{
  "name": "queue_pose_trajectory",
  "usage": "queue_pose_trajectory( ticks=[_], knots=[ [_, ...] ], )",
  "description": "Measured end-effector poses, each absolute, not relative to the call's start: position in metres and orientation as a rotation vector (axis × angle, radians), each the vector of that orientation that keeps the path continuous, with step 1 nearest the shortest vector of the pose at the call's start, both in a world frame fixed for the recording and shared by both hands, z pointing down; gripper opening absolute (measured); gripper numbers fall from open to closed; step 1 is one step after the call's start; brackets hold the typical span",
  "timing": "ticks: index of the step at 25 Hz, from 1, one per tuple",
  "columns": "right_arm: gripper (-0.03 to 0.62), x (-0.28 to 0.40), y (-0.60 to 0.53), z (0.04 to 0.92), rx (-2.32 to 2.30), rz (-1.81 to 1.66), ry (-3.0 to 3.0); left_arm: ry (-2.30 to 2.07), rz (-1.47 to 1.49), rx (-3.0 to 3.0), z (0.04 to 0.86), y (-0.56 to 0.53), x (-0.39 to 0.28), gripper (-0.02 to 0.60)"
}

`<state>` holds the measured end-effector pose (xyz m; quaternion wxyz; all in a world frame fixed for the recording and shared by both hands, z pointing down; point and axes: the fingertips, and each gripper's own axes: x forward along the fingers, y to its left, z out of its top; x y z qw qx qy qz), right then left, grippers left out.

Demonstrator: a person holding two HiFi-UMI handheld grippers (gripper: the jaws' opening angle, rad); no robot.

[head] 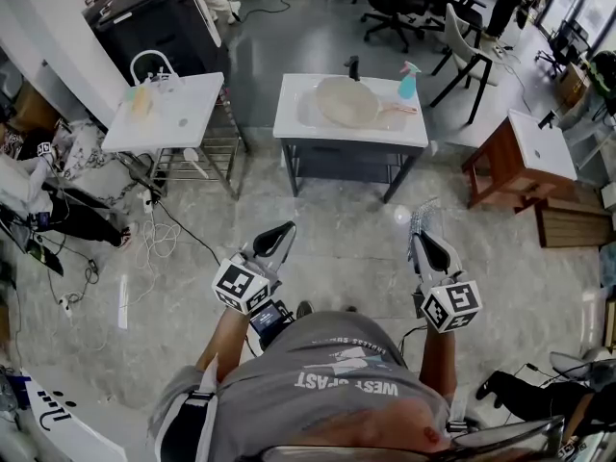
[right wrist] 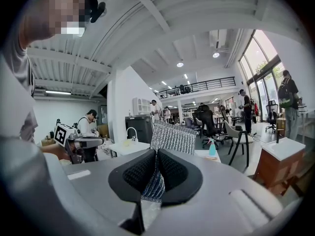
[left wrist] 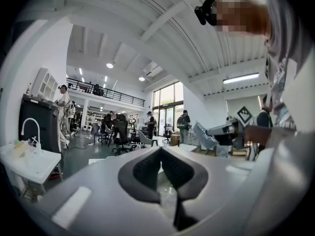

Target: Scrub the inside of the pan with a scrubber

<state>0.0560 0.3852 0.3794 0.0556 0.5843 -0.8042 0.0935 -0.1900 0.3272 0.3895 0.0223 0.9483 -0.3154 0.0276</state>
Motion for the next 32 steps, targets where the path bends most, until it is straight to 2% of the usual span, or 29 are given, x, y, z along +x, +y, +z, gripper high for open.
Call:
queue_pose_trajectory(
  ticks=[16, 26, 32],
  knots=[
    [0.038, 0.038, 0.373, 0.383, 1.843, 0.419, -2.473, -0.911, 0.069, 2.942, 0.397, 0.308, -0.207, 0.002],
    [0.037, 0.0, 0.351, 0.372, 1.859, 0.376, -2.441, -0.923, -0.011, 2.945, 0.393, 0.279, -0.25, 0.002],
    [0.037, -0.001, 0.331, 0.368, 1.851, 0.359, -2.431, -0.934, -0.021, 2.927, 0.397, 0.263, -0.255, 0.002]
  ],
)
